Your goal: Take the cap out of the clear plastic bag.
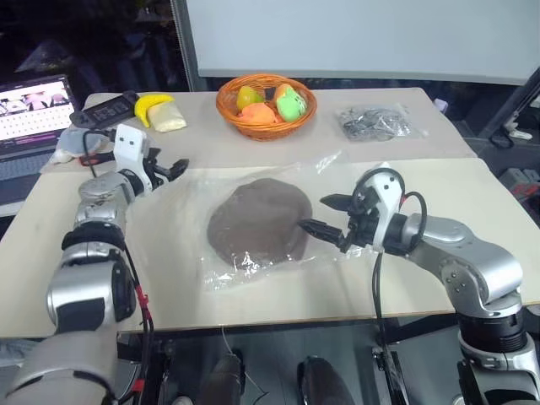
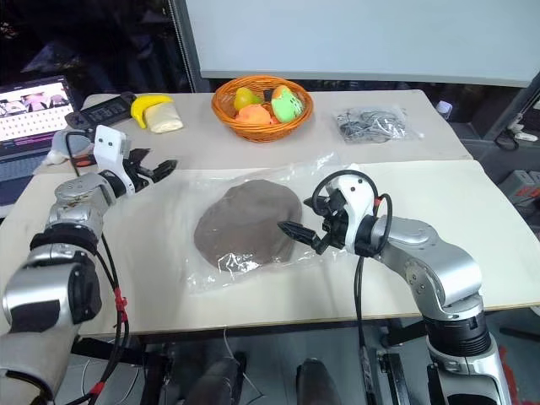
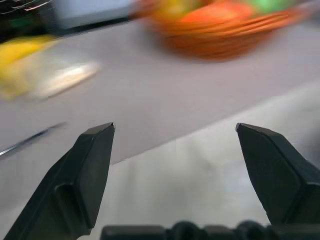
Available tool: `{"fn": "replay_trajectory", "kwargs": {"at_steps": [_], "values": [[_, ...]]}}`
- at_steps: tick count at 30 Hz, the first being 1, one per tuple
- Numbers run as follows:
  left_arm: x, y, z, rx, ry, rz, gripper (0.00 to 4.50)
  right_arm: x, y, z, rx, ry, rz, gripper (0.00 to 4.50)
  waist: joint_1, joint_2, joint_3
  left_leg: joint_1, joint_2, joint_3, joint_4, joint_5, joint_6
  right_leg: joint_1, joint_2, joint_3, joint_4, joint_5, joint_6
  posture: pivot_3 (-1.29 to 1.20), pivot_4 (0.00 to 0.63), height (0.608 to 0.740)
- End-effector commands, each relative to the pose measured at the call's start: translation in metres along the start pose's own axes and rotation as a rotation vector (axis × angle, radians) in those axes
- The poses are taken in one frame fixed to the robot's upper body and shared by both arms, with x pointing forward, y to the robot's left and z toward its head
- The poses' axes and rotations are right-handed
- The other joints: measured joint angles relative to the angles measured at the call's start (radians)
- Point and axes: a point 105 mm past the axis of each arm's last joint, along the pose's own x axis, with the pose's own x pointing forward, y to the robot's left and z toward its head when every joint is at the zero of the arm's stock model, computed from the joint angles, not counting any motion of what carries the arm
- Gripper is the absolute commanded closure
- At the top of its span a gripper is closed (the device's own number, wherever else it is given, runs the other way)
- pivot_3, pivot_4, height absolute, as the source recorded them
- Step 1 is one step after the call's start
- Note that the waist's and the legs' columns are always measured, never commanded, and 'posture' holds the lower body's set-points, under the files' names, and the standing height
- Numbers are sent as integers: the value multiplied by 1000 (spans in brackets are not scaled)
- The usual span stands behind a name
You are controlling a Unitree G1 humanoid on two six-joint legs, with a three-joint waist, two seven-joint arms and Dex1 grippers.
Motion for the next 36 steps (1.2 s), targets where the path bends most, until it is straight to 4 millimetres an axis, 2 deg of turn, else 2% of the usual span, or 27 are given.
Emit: {"fn": "replay_trajectory", "kwargs": {"at_steps": [1,3,5,8,10,14,15,18,21,23,24,26,30,33,36], "values": [[-31,-56,34,26,-41,-211,337,-4,1,13,-21,-39,11,0,-6,0,0,0,1,2,0,0,0,0,1,2,0,0,0,0,150,740],[-61,-83,37,-40,-2,-278,337,0,7,10,-29,-12,40,0,-8,0,0,0,2,2,0,0,1,-1,1,3,0,0,0,0,150,740],[-78,-98,37,-87,39,-312,337,0,10,6,-48,17,62,0,-2,1,1,2,3,3,0,-1,1,0,2,5,1,0,0,0,150,740],[-98,-84,37,-30,95,-153,337,-11,40,-12,-173,177,220,0,29,6,3,6,6,4,0,0,1,2,4,5,1,1,-2,0,150,740],[-105,-81,42,-16,98,-113,337,-18,54,-19,-231,252,308,0,51,7,3,8,7,5,1,0,1,5,5,4,0,-1,2,0,150,740],[-117,-82,61,29,98,-93,337,-18,78,-8,-354,268,422,0,60,6,3,9,15,7,1,-1,0,6,11,4,-6,-1,2,0,150,740],[-118,-84,63,32,91,-82,337,-16,77,-11,-418,279,405,0,60,6,3,8,16,7,1,-1,0,5,12,4,-7,0,1,0,150,740],[-121,-110,45,50,147,-147,337,-6,46,-26,-576,325,194,0,64,6,3,8,17,9,-1,-1,0,4,11,4,-9,0,0,0,150,740],[-131,-130,37,48,192,-225,337,-4,27,-38,-766,322,61,0,70,6,2,7,16,14,-1,-2,-2,3,11,8,-10,4,-7,0,150,740],[-133,-131,41,59,174,-226,337,-7,27,-60,-897,356,35,0,79,6,2,6,16,16,-1,-3,-3,1,11,10,-9,4,-7,0,150,740],[-134,-130,41,75,175,-219,337,-9,35,-72,-890,361,64,0,83,6,2,6,17,16,-1,-3,-3,1,12,10,-9,4,-7,0,150,740],[-136,-130,38,98,191,-219,337,-10,44,-83,-876,343,74,0,85,6,2,6,17,16,-1,-3,-3,1,12,10,-10,4,-7,0,150,740],[-133,-129,42,75,169,-224,337,-9,59,-91,-946,292,116,0,75,5,2,8,19,21,-1,-3,-4,2,13,13,-10,4,-6,0,150,740],[-126,-127,47,74,146,-221,337,-1,52,-80,-1055,236,52,0,77,4,2,11,23,23,0,-3,-4,4,15,13,-10,1,-1,0,150,740],[-120,-126,49,73,140,-218,337,13,46,-65,-1130,159,-42,0,75,4,2,11,26,25,0,-3,-4,4,18,15,-10,2,-3,0,150,740]]}}
